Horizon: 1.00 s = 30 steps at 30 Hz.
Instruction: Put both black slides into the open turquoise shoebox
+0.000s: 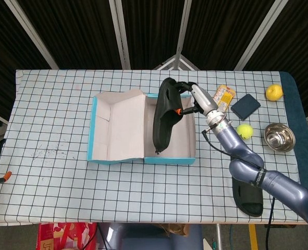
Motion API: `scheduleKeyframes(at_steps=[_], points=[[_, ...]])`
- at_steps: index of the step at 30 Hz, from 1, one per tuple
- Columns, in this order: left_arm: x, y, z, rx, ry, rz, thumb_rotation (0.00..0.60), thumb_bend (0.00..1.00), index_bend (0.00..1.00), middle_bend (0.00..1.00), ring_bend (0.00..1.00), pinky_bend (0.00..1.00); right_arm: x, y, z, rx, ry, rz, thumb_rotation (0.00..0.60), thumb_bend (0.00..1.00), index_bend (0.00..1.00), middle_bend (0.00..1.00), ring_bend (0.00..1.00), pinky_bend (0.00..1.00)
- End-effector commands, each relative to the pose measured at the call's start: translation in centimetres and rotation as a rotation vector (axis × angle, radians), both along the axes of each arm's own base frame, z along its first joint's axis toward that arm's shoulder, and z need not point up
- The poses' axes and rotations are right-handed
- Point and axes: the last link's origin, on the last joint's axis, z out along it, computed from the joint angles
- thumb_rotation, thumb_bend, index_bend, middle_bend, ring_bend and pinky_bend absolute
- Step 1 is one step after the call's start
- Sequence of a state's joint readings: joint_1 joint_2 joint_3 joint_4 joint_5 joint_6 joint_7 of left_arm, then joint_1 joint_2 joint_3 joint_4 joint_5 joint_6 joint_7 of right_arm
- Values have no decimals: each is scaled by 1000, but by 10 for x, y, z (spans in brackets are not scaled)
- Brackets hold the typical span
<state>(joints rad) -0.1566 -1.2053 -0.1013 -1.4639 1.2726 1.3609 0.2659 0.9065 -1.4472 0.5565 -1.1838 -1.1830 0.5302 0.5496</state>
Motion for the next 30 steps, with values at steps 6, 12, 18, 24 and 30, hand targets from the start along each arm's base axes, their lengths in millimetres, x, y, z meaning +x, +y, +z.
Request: scheduleKeyframes(at_steps=[6,12,18,24,30], points=[[-1,0,0,-1,-1,3,600,283,106,0,0,90,0,-2,-23,14,12,12,600,313,417,468,301,0],[-2,1,1,2,-4,8,600,284,106,0,0,89,-6,-5,-36,28,7,1,600,313,417,468,301,0],[-3,1,1,3,-2,10,600,284,106,0,0,89,-14,-10,-48,41,10,-15,600,313,418,472,301,0],[-4,2,1,6,2,19,600,284,106,0,0,90,-23,-11,-57,55,6,-24,600,314,418,473,301,0],[-4,2,1,8,4,20,600,284,106,0,1,89,-31,-12,-65,66,5,-35,600,313,419,474,301,0]])
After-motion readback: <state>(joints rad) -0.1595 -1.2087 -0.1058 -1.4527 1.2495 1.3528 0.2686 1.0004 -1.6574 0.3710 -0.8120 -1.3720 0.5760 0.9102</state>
